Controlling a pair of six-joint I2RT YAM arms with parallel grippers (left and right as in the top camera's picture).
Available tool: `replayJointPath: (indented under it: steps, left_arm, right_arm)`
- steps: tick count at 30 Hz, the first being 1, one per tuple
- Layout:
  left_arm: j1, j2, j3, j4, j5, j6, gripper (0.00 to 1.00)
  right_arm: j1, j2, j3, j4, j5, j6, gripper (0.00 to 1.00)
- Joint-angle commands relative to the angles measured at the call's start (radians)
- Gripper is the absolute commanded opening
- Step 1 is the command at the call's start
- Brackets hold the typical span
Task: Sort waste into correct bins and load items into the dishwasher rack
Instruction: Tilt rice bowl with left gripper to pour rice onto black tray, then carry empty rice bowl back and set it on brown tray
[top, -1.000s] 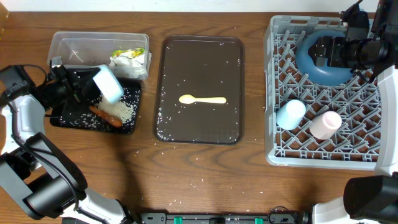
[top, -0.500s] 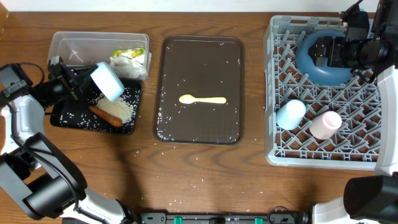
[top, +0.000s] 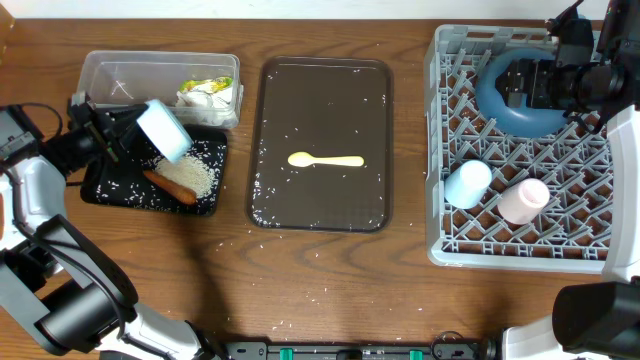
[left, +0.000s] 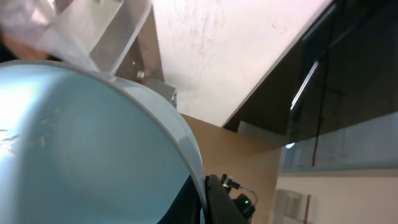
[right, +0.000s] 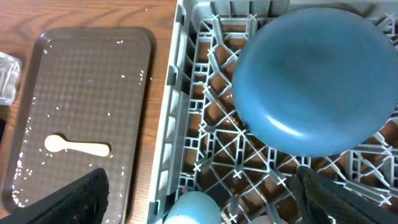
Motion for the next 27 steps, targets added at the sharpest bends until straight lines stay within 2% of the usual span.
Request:
replayJointPath:
  steps: [1, 3, 8, 11, 15, 22, 27]
  left_arm:
    - [0.013, 0.011, -0.004, 0.010, 0.046, -0.008, 0.06]
    - [0.007, 0.008, -0.004, 0.007, 0.095, -0.034, 0.06]
    - [0.009, 0.004, -0.004, 0.016, 0.095, -0.028, 0.06]
    - [-0.003, -0.008, -0.004, -0.030, 0.095, -0.101, 0.06]
    - [0.008, -0.014, -0.004, 0.100, 0.095, -0.033, 0.06]
    - [-0.004, -0.015, -0.004, 0.063, 0.095, -0.050, 0.06]
    - [-0.074, -0.015, -0.004, 0.064, 0.092, 0.007, 0.06]
  right_arm:
    - [0.000, -0.002, -0.006, -0.003, -0.002, 0.011, 0.93]
    - [0.000, -0.001, -0.007, -0.006, -0.002, 0.012, 0.93]
    - [0.000, -0.002, -0.008, 0.001, -0.002, 0.012, 0.93]
    - [0.000, -0.001, -0.009, 0.001, -0.002, 0.012, 0.93]
    - [0.000, -0.001, -0.009, -0.001, -0.002, 0.011, 0.93]
    - [0.000, -0.001, -0.009, 0.002, -0.002, 0.011, 0.93]
    - [0.000, -0.001, -0.009, 0.002, -0.002, 0.011, 0.94]
